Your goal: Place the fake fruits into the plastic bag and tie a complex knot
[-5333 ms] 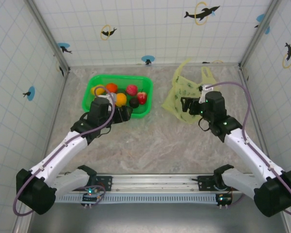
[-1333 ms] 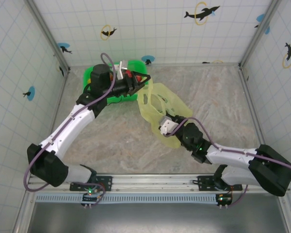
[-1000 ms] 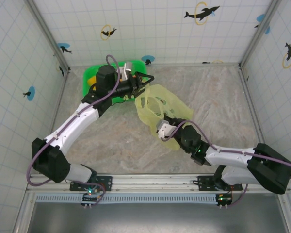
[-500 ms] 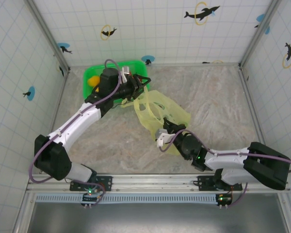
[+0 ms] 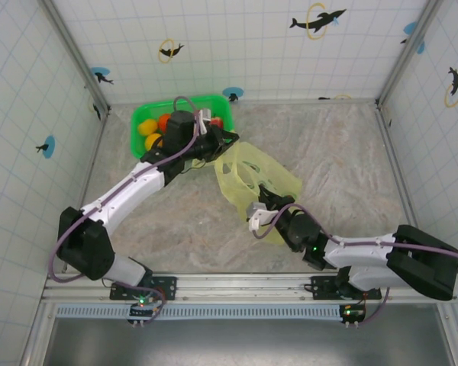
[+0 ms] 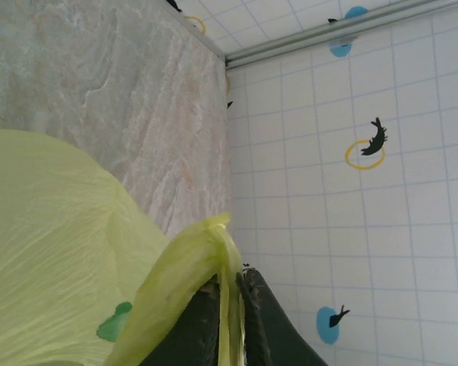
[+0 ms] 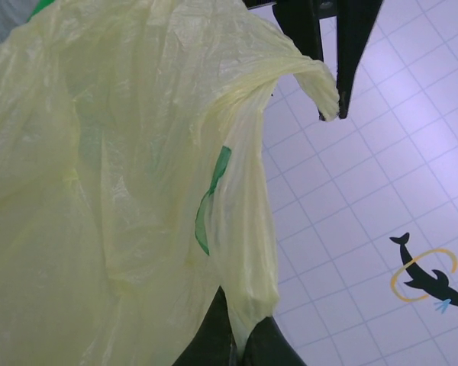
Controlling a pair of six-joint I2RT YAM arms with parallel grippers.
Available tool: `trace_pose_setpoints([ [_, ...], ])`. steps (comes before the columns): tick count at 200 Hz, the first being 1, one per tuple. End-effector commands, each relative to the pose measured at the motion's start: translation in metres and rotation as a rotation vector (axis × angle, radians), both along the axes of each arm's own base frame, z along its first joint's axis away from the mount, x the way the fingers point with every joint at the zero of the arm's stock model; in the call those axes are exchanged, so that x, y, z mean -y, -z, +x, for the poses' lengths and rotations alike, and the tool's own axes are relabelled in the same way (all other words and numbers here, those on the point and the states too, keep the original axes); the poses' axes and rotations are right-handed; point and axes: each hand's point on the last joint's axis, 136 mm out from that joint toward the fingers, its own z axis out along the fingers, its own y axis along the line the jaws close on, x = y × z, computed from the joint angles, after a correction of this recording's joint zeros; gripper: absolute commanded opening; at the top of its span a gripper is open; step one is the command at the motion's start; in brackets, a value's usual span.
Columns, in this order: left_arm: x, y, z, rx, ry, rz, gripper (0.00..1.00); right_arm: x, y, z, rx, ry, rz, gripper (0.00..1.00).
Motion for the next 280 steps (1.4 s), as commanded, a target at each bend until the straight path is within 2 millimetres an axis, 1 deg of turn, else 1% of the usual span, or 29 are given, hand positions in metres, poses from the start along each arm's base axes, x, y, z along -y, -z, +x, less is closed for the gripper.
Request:
trace_pose_setpoints([
  [1,0.005,0.003,-0.001,0.081,0.061,0.046,0.03,0.002,0.004,-0.005,-0.046,-0.018,0.039,0.0],
  [7,0.006,0.002,-0.003,0.096,0.078,0.05,0.0,0.002,0.007,-0.005,-0.06,-0.021,0.032,0.0],
  [16,0.006,0.0,-0.005,0.124,0.098,0.059,0.0,0.002,0.009,-0.005,-0.077,-0.025,0.032,0.0],
  [19,0.006,0.0,-0.006,0.135,0.105,0.062,0.0,0.002,0.01,-0.005,-0.085,-0.026,0.037,0.03],
  [38,0.006,-0.01,-0.013,0.217,0.154,0.077,0.0,-0.002,0.018,-0.006,-0.176,-0.068,0.054,0.48],
  [46,0.005,-0.014,-0.016,0.264,0.176,0.095,0.0,-0.003,0.018,-0.006,-0.231,-0.09,0.098,0.57],
  [59,0.001,-0.014,-0.02,0.333,0.197,0.157,0.0,-0.009,0.019,-0.011,-0.34,-0.164,0.157,0.6],
  [76,-0.013,-0.004,-0.028,0.411,0.206,0.257,0.0,-0.011,-0.002,-0.015,-0.448,-0.256,0.312,0.64],
  [93,-0.03,0.016,-0.039,0.447,0.179,0.312,0.0,-0.005,-0.026,-0.007,-0.535,-0.273,0.471,0.66],
  [97,-0.033,0.016,-0.042,0.464,0.172,0.309,0.0,-0.002,-0.031,-0.002,-0.555,-0.256,0.508,0.66],
  [99,-0.035,0.025,-0.044,0.456,0.172,0.315,0.0,-0.001,-0.033,0.001,-0.566,-0.244,0.526,0.66],
  [103,-0.038,0.031,-0.048,0.454,0.165,0.316,0.0,0.002,-0.035,0.008,-0.589,-0.211,0.558,0.66],
  [109,-0.043,0.036,-0.054,0.455,0.15,0.311,0.0,0.006,-0.036,0.018,-0.631,-0.156,0.585,0.67],
  [112,-0.046,0.04,-0.056,0.453,0.14,0.308,0.0,0.007,-0.042,0.024,-0.642,-0.137,0.602,0.67],
  [123,-0.056,0.056,-0.063,0.427,0.102,0.303,0.0,0.01,-0.035,0.041,-0.734,-0.053,0.586,0.66],
  [144,-0.074,0.086,-0.07,0.36,0.018,0.323,0.0,0.012,-0.025,0.069,-0.821,0.042,0.603,0.53],
  [163,-0.09,0.109,-0.071,0.312,-0.062,0.357,0.0,0.003,-0.022,0.088,-0.897,0.066,0.616,0.53],
  [172,-0.096,0.116,-0.07,0.299,-0.098,0.365,0.0,-0.003,-0.006,0.104,-1.002,0.14,0.574,0.54],
  [173,-0.097,0.117,-0.07,0.297,-0.102,0.366,0.0,-0.003,-0.008,0.105,-1.008,0.145,0.572,0.55],
  [180,-0.101,0.121,-0.069,0.291,-0.126,0.374,0.0,-0.012,0.006,0.113,-1.095,0.184,0.509,0.6],
  [185,-0.103,0.123,-0.068,0.29,-0.14,0.378,0.0,-0.022,0.017,0.115,-1.164,0.18,0.441,0.66],
  [197,-0.107,0.127,-0.066,0.285,-0.165,0.383,0.0,-0.04,0.039,0.116,-1.264,0.167,0.344,0.75],
  [213,-0.109,0.132,-0.065,0.277,-0.184,0.381,0.0,-0.061,0.065,0.113,-1.329,0.165,0.223,0.83],
  [215,-0.11,0.133,-0.066,0.274,-0.186,0.382,0.0,-0.062,0.064,0.113,-1.327,0.164,0.219,0.84],
  [225,-0.111,0.138,-0.066,0.262,-0.197,0.383,0.0,-0.071,0.08,0.114,-1.329,0.188,0.134,0.85],
  [243,-0.116,0.148,-0.068,0.231,-0.226,0.378,0.0,-0.089,0.099,0.107,-1.317,0.163,0.035,0.86],
  [254,-0.118,0.153,-0.07,0.216,-0.236,0.364,0.0,-0.097,0.108,0.106,-1.277,0.162,-0.012,0.9],
  [269,-0.117,0.158,-0.074,0.206,-0.234,0.337,0.0,-0.101,0.119,0.115,-1.189,0.22,-0.069,0.97],
  [280,-0.118,0.163,-0.077,0.191,-0.236,0.33,0.0,-0.102,0.126,0.125,-1.105,0.274,-0.116,0.99],
])
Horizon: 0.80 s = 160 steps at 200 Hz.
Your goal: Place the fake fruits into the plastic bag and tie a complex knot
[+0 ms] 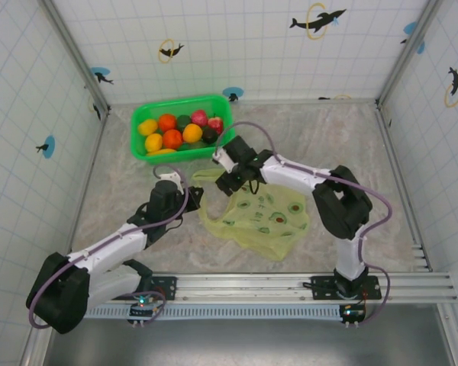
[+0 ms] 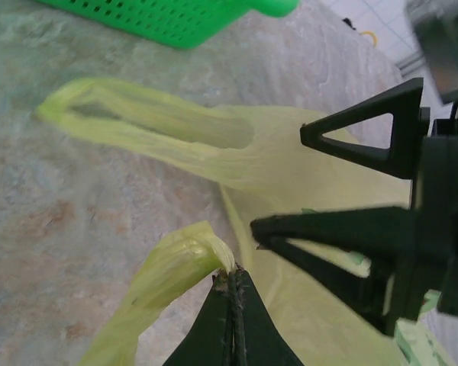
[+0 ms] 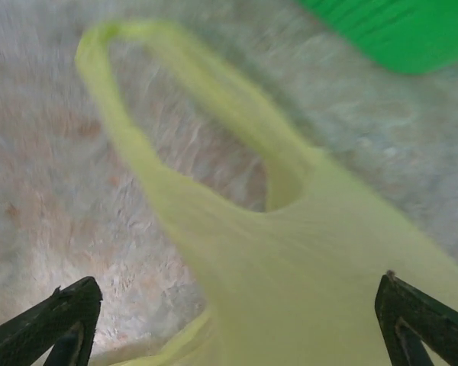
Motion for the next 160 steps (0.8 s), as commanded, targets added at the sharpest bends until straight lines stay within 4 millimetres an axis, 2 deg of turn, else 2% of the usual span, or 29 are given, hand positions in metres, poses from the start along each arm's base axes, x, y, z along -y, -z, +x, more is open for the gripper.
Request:
trace_pose_setpoints([
  [1,-0.001,-0.003,0.0,0.012,-0.034,-0.063,0.0,0.001,0.003,0.021,0.157,0.002,-0.159,0.99],
  [24,-0.006,0.006,-0.004,-0.006,-0.055,-0.067,0.0,0.002,0.006,0.038,0.365,0.038,-0.285,0.97],
  [38,-0.01,0.01,-0.006,-0.01,-0.071,-0.063,0.0,-0.001,0.002,0.043,0.417,0.055,-0.276,0.86],
  [49,-0.012,0.011,-0.007,-0.006,-0.082,-0.063,0.0,-0.004,-0.006,0.044,0.449,0.064,-0.249,0.67],
  [51,-0.013,0.011,-0.007,-0.008,-0.084,-0.063,0.0,-0.005,-0.008,0.044,0.456,0.066,-0.238,0.6],
  [54,-0.013,0.01,-0.007,-0.003,-0.086,-0.066,0.0,-0.006,-0.01,0.044,0.459,0.065,-0.231,0.57],
  [55,-0.013,0.01,-0.007,-0.004,-0.087,-0.065,0.0,-0.006,-0.012,0.044,0.462,0.066,-0.223,0.53],
  [58,-0.014,0.01,-0.007,-0.002,-0.088,-0.066,0.0,-0.008,-0.015,0.042,0.467,0.062,-0.207,0.46],
  [70,-0.015,0.008,-0.007,0.005,-0.091,-0.071,0.0,-0.013,-0.029,0.039,0.478,0.047,-0.151,0.24],
  [87,-0.012,-0.002,-0.007,0.028,-0.081,-0.085,0.0,-0.017,-0.06,0.03,0.491,0.025,-0.058,0.0],
  [91,-0.012,-0.005,-0.006,0.034,-0.079,-0.09,0.0,-0.017,-0.069,0.028,0.494,0.024,-0.031,0.0],
  [108,-0.007,-0.029,-0.002,0.089,-0.054,-0.111,0.0,-0.009,-0.113,0.025,0.507,0.045,0.087,0.0],
  [123,-0.003,-0.062,0.004,0.168,-0.037,-0.118,0.0,0.007,-0.157,0.031,0.502,0.104,0.225,0.0],
  [134,0.0,-0.093,0.011,0.241,-0.025,-0.111,0.0,0.024,-0.192,0.039,0.504,0.172,0.337,0.0],
  [143,0.004,-0.122,0.019,0.31,-0.009,-0.095,0.0,0.046,-0.227,0.049,0.533,0.25,0.44,0.0],
  [155,0.011,-0.158,0.03,0.385,0.017,-0.055,0.0,0.07,-0.258,0.057,0.565,0.307,0.559,0.0],
  [160,0.015,-0.173,0.036,0.414,0.025,-0.041,0.0,0.081,-0.28,0.059,0.603,0.327,0.638,0.0],
])
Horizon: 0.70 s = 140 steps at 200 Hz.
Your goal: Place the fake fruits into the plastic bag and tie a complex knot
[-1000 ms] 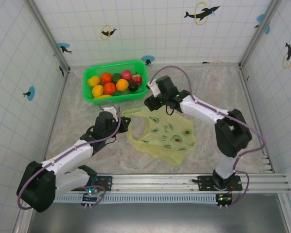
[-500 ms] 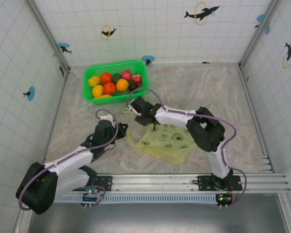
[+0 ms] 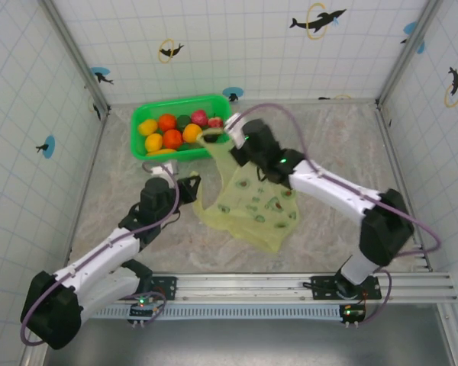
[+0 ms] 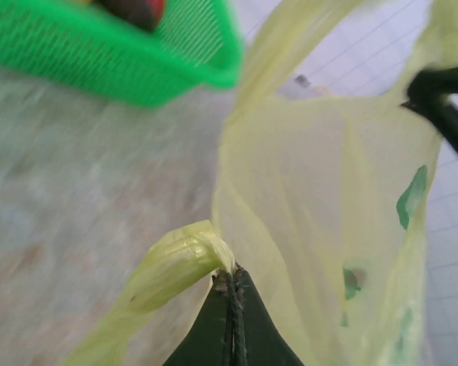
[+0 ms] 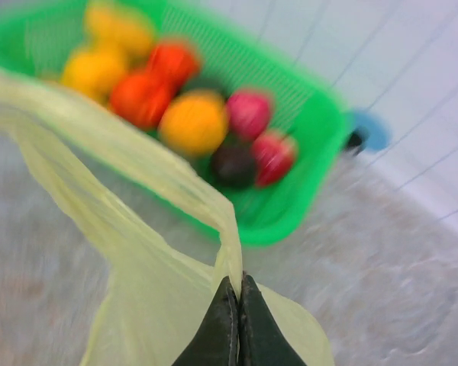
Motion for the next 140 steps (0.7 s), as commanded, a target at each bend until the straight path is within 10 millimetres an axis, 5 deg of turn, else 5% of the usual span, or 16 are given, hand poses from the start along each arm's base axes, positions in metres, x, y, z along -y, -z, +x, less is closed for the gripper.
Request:
trace_pose_setpoints([
  [1,0.013,-0.087,0.022,0.223,0.035,0.065,0.0,0.041,-0.08,0.014,0.098,0.052,0.338,0.0],
  [22,0.029,-0.146,0.04,0.349,0.075,0.097,0.0,0.077,-0.147,0.0,0.305,0.041,0.556,0.0],
  [52,0.051,-0.205,0.034,0.545,0.198,0.093,0.0,0.118,-0.176,-0.03,0.438,0.087,0.745,0.0],
  [69,0.058,-0.206,0.016,0.634,0.281,0.092,0.0,0.139,-0.146,-0.045,0.397,0.148,0.821,0.0],
  [115,0.09,-0.081,-0.047,0.482,0.597,0.12,0.0,0.168,0.002,-0.102,0.192,0.175,0.939,0.01],
  [128,0.095,-0.055,-0.066,0.476,0.642,0.17,0.0,0.17,0.038,-0.116,0.148,0.178,0.894,0.08],
  [140,0.102,-0.044,-0.083,0.498,0.69,0.189,0.0,0.172,0.054,-0.124,0.141,0.183,0.851,0.3],
])
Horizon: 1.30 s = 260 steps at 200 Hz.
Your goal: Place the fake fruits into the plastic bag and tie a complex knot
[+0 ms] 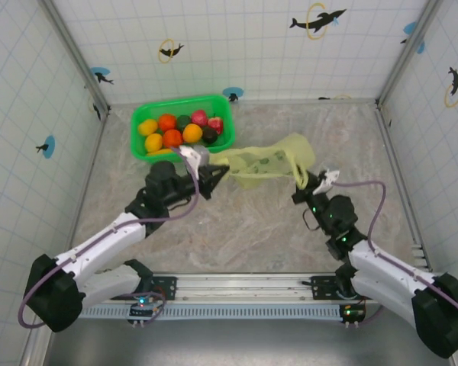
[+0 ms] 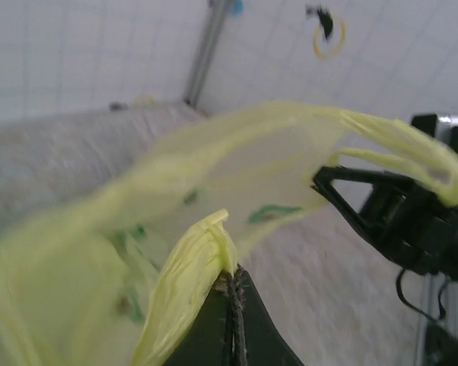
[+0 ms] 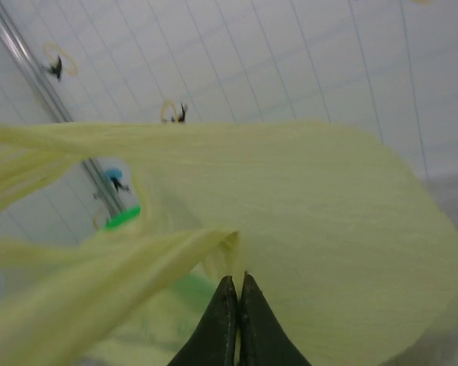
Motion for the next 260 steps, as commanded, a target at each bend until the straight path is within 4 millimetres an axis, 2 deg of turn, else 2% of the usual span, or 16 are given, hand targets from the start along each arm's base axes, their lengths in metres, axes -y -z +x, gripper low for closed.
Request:
trace_pose_setpoints([
  [1,0.015,0.008,-0.042,0.1,0.15,0.034,0.0,0.008,-0.01,-0.017,0.076,0.001,0.08,0.32],
  [16,0.023,0.013,-0.056,0.11,0.203,0.046,0.0,0.014,-0.001,-0.018,0.058,0.035,0.039,0.53],
  [31,0.026,0.018,-0.058,0.088,0.221,0.057,0.0,0.016,-0.001,-0.015,0.046,0.057,-0.021,0.61],
  [64,0.026,0.023,-0.043,0.068,0.152,0.081,0.0,0.022,0.003,-0.009,-0.004,0.113,-0.126,0.67],
  [97,0.024,0.015,-0.022,0.054,0.037,0.057,0.0,0.011,0.006,-0.017,-0.001,0.054,-0.208,0.71],
  [107,0.024,0.01,-0.014,0.049,0.001,0.047,0.0,0.004,0.003,-0.022,0.023,0.022,-0.241,0.79],
  [125,0.024,0.003,-0.003,0.048,-0.046,0.041,0.0,-0.001,-0.006,-0.028,0.061,0.02,-0.311,0.86],
  [155,0.031,-0.015,0.009,0.06,-0.069,0.026,0.0,-0.003,-0.028,-0.032,0.128,0.07,-0.477,0.87],
  [171,0.036,-0.018,0.014,0.057,-0.074,0.029,0.0,-0.004,-0.039,-0.031,0.162,0.082,-0.553,0.86],
  [222,0.046,-0.014,0.024,0.039,-0.075,0.05,0.0,-0.027,-0.064,-0.042,0.327,-0.005,-0.701,0.8],
  [244,0.048,-0.011,0.026,0.031,-0.071,0.057,0.0,-0.04,-0.068,-0.048,0.365,-0.076,-0.723,0.73],
  [260,0.048,-0.008,0.026,0.024,-0.071,0.065,0.0,-0.047,-0.069,-0.052,0.369,-0.118,-0.714,0.58],
])
